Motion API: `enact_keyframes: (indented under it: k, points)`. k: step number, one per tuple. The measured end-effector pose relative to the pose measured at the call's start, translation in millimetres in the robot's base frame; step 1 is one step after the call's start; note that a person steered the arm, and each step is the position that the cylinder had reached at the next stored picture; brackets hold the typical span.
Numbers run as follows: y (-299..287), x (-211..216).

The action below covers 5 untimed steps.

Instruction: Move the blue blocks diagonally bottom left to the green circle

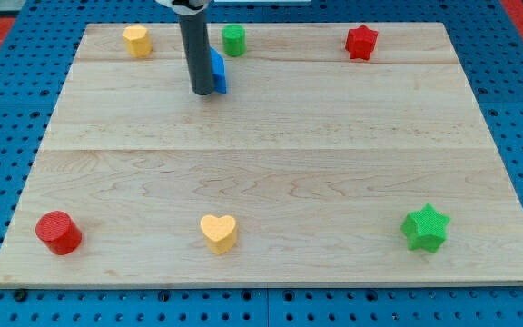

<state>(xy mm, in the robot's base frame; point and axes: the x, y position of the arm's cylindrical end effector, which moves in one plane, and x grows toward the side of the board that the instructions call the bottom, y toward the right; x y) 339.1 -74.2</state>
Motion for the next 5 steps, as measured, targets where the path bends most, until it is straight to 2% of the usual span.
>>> enact_keyframes:
  k: [1,2,3,5]
  points:
    - [71,69]
    - [167,146]
    - [281,146]
    - [314,117]
